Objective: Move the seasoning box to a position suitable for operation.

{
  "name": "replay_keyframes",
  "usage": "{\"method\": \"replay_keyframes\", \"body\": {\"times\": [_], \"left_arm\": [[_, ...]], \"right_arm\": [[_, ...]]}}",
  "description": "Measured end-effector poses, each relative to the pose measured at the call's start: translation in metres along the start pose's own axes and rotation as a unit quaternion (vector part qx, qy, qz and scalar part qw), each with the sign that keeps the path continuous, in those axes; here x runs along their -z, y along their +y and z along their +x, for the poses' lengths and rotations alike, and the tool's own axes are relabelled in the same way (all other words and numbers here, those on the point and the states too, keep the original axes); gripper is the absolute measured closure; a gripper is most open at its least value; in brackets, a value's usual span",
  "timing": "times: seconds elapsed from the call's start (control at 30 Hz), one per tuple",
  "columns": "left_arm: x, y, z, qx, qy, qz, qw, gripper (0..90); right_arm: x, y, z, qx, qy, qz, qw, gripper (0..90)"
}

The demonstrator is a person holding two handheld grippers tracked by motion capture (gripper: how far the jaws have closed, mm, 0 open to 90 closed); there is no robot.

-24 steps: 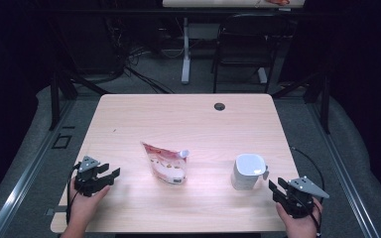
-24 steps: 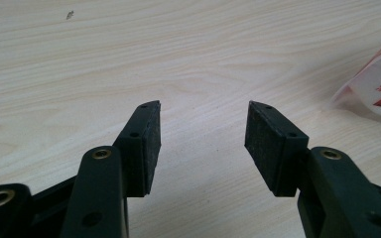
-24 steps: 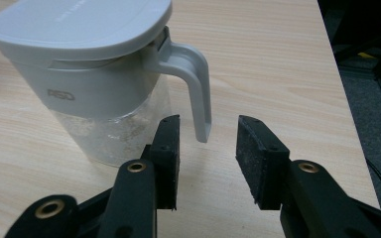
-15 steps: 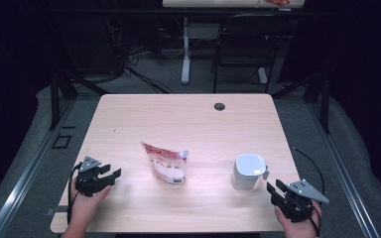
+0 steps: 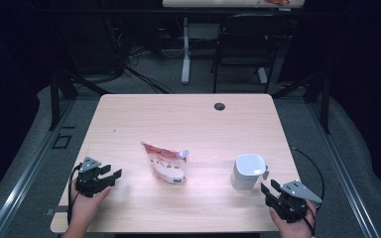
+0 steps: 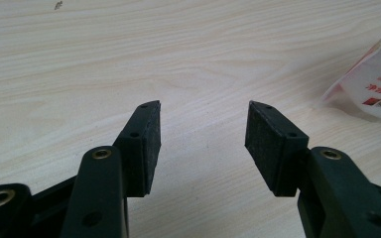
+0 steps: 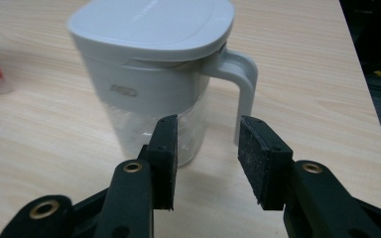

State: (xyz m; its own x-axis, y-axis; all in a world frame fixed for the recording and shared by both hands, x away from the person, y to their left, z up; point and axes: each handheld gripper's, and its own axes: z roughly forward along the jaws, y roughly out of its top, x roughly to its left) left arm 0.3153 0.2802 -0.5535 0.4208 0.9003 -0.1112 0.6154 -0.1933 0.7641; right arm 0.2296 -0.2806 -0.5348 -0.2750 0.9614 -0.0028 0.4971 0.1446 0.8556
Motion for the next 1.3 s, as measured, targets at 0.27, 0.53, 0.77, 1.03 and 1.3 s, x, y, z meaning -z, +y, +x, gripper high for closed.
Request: {"method": "replay_keyframes", "body": {"times": [0.27, 0.53, 0.77, 1.03, 1.3], "left_arm": [[0.0, 0.0, -0.003, -0.006, -0.002, 0.0, 1.0, 48.4], [0.002, -0.001, -0.001, -0.001, -0.001, -0.002, 1.0, 48.8], [0.001, -0.001, -0.001, 0.0, -0.003, -0.002, 1.0, 50.8], [0.001, -0.001, -0.002, -0.004, -0.005, -0.001, 1.0, 53.0], [0.001, 0.0, -0.006, -0.012, -0.008, -0.003, 0.9999, 54.7]], "right_arm": [[-0.027, 0.003, -0.009, -0.001, -0.028, 0.023, 0.9993, 62.1], [-0.044, 0.01, -0.011, 0.005, -0.033, 0.02, 0.9992, 63.2], [-0.055, 0.014, -0.013, 0.012, -0.033, 0.018, 0.9992, 68.7], [-0.053, 0.016, -0.012, 0.019, -0.049, 0.023, 0.9984, 75.9], [-0.05, 0.019, -0.005, 0.023, -0.049, 0.017, 0.9984, 76.7]]}}
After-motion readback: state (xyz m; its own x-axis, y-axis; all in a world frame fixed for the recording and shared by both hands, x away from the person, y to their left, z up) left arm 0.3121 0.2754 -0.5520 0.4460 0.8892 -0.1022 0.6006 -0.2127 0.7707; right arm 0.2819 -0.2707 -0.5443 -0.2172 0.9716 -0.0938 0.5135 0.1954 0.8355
